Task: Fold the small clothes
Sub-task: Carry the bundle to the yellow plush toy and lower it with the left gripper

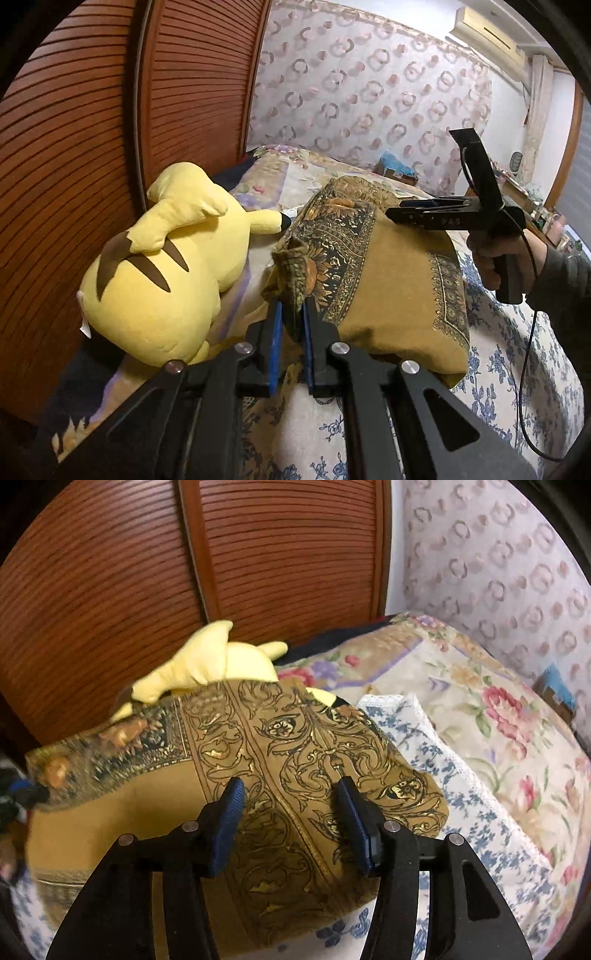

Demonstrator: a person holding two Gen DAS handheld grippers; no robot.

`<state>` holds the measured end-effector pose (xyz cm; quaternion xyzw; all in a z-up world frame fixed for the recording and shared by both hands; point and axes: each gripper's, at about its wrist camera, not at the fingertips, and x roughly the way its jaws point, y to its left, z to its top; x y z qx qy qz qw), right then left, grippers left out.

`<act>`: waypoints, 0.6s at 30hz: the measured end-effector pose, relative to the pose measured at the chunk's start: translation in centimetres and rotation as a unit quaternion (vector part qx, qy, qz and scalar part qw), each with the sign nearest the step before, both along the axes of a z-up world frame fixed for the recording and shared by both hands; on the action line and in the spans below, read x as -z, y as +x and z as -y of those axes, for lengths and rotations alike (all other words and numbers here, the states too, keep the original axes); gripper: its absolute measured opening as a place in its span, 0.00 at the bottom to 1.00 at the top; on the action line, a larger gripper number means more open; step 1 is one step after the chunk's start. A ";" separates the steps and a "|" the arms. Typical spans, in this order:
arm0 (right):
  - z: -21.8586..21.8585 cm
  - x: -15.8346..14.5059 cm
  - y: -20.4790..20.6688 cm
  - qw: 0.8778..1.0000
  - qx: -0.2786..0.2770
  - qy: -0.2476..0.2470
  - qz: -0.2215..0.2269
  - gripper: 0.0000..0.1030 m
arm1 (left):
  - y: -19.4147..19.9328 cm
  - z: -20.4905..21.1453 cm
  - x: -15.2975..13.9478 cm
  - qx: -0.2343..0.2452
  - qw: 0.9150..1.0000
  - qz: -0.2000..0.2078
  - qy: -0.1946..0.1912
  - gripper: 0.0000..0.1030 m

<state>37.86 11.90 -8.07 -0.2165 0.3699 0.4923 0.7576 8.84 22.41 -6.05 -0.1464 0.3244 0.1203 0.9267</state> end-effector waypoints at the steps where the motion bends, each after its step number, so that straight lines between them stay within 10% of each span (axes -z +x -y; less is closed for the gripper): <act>1: 0.1 0.0 -0.1 1.000 0.005 0.002 0.001 0.52 | -0.1 0.1 -0.2 -0.001 1.000 0.000 0.005 0.11; 18: 9.7 -4.5 -9.4 0.994 0.070 0.060 0.061 0.51 | -1.8 5.2 -5.5 0.064 0.995 0.059 0.055 0.44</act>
